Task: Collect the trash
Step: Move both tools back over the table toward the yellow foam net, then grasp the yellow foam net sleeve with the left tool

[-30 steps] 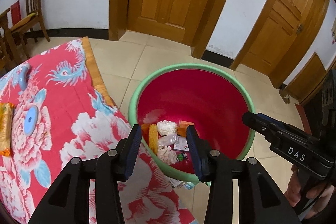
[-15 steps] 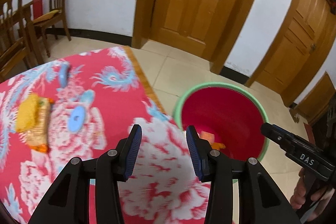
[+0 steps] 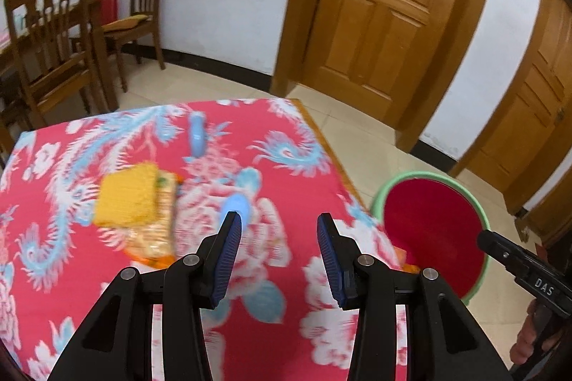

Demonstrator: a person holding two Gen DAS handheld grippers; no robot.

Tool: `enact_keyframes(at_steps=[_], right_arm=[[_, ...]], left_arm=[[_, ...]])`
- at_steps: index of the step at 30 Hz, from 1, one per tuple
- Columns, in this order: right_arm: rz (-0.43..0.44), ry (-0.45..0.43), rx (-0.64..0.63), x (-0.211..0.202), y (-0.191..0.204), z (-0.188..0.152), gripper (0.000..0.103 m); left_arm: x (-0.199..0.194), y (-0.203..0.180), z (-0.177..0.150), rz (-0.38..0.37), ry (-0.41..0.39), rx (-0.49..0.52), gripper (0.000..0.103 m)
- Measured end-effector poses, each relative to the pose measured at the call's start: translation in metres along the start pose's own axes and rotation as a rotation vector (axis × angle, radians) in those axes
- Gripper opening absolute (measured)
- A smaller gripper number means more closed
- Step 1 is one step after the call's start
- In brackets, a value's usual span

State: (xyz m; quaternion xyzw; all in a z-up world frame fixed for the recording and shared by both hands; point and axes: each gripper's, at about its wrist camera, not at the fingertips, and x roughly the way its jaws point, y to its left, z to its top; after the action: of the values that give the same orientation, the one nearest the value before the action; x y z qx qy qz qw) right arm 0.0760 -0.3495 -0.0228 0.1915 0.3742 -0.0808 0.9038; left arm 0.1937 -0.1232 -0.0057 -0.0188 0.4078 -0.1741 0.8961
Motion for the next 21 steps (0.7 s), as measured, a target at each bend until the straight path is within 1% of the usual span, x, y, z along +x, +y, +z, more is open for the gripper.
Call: enact_keyframes(at_steps=[6, 11, 15, 21], right_arm=[[0.022, 0.003, -0.033, 0.004, 0.023, 0.003, 0.051], [0.033, 0.013, -0.054, 0.012, 0.043, 0.005, 0.051], [0.039, 0.025, -0.074, 0.020, 0.060, 0.006, 0.051], [0.041, 0.041, -0.105, 0.030, 0.084, 0.008, 0.051]], left_arm=[[-0.005, 0.035, 0.006, 0.050, -0.024, -0.049, 0.045], [-0.001, 0.060, 0.008, 0.083, -0.025, -0.083, 0.045], [0.006, 0.075, 0.009, 0.149, -0.030, -0.089, 0.045], [0.023, 0.090, 0.009, 0.142, -0.009, -0.108, 0.045]])
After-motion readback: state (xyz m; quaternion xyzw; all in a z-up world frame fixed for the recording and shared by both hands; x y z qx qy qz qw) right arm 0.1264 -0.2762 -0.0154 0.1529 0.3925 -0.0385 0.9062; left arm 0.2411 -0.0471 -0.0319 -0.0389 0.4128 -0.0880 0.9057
